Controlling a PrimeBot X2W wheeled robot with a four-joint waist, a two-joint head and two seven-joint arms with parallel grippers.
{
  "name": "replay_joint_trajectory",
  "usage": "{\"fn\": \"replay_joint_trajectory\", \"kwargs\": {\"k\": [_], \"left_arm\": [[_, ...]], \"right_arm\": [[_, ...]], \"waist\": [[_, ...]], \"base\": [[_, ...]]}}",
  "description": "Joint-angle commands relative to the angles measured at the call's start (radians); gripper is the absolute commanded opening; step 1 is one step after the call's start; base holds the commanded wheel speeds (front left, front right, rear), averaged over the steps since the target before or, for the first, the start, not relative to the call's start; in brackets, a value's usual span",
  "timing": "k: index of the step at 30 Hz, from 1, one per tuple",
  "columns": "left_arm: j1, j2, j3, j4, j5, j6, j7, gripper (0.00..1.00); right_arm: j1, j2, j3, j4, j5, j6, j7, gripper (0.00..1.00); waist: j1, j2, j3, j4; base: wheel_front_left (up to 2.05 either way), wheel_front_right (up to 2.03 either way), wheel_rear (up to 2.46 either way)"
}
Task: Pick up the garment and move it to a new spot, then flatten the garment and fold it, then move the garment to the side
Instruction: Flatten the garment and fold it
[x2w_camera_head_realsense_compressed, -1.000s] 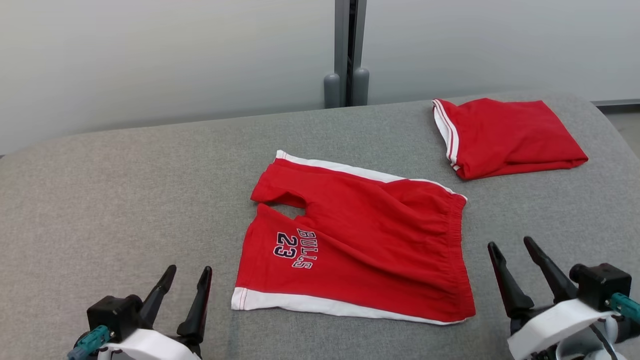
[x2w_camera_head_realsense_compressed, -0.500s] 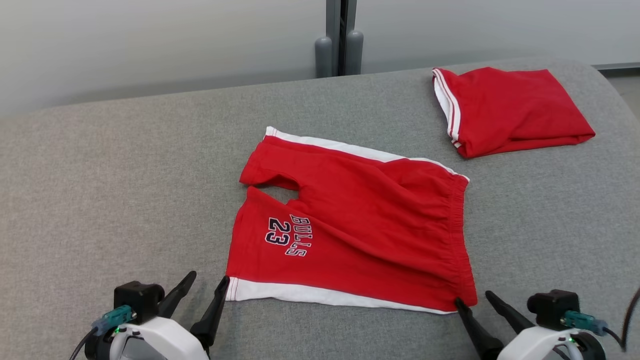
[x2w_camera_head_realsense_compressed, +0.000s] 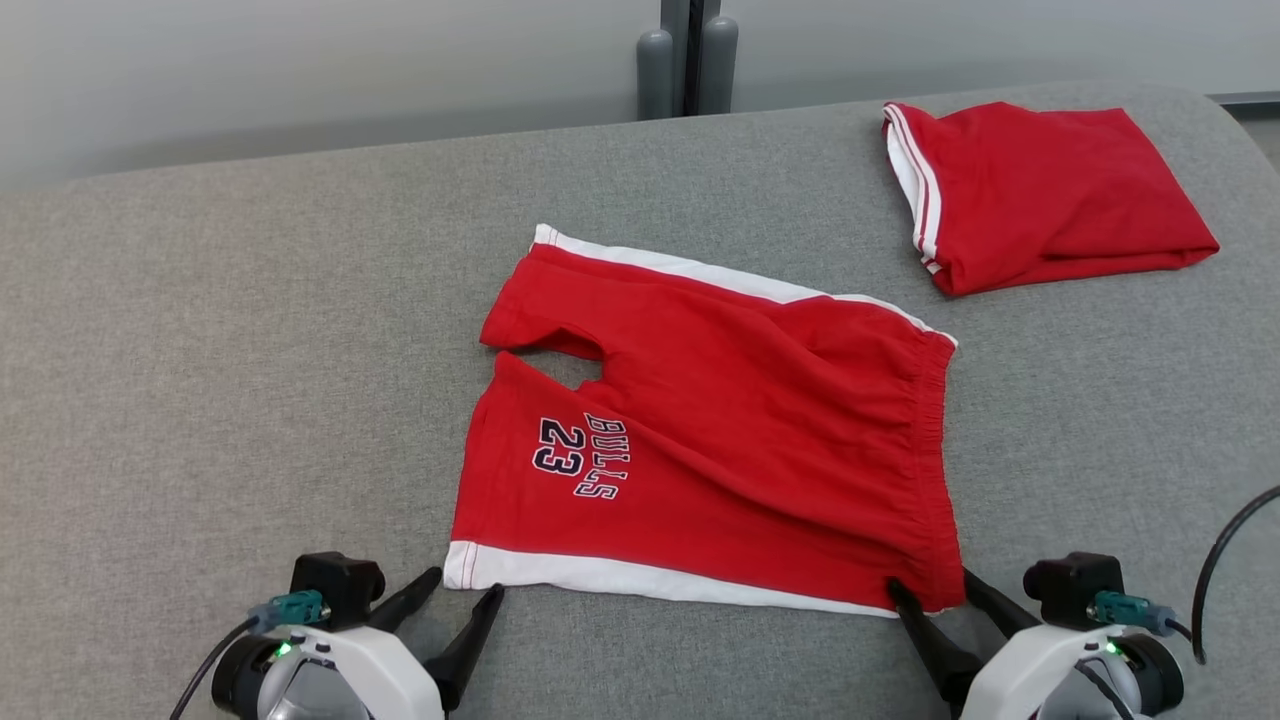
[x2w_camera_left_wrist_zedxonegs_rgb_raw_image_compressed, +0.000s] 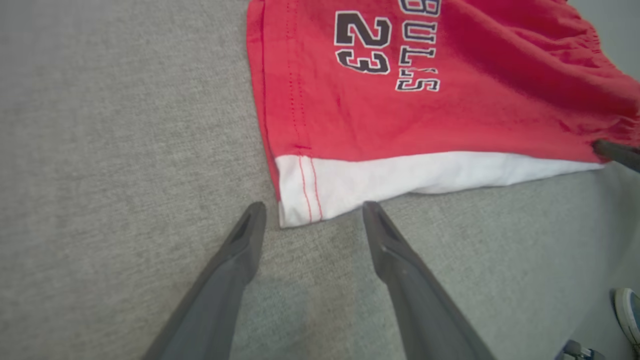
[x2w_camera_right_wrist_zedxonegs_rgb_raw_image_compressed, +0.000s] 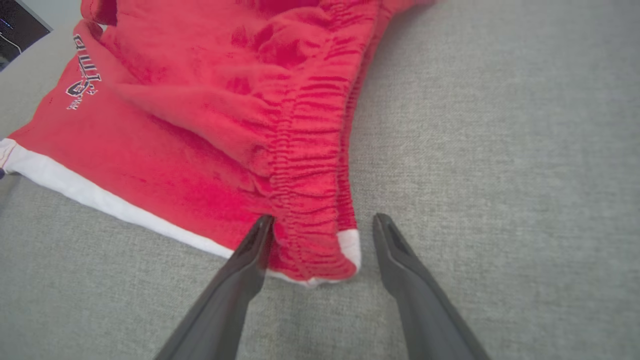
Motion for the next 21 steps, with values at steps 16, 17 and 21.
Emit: {"fn": "replay_joint_trajectory", "kwargs": {"k": [16,17,21], "left_arm": [[-0.039,0.01,-0.026,0.046,-0.016,-0.003,0.008,0.0],[-0.034,0.01,-0.026,0.041,-0.02,-0.004,0.008,0.0],[-0.019,0.021,-0.026,0.011,-0.037,-0.005,0.021,0.0]], "right_arm": [[-0.04,-0.004,0.078,0.05,0.044,0.0,-0.017,0.0],[-0.04,-0.007,0.081,0.048,0.05,0.0,-0.018,0.0],[-0.038,-0.024,0.089,0.033,0.083,0.0,-0.004,0.0]], "waist": [[0.0,-0.0001,-0.012,-0.006],[0.0,-0.0001,-0.018,-0.005],[0.0,-0.0001,-0.042,0.002]], "base": [[0.0,0.0,0.0],[0.0,0.0,0.0],[0.0,0.0,0.0]]}}
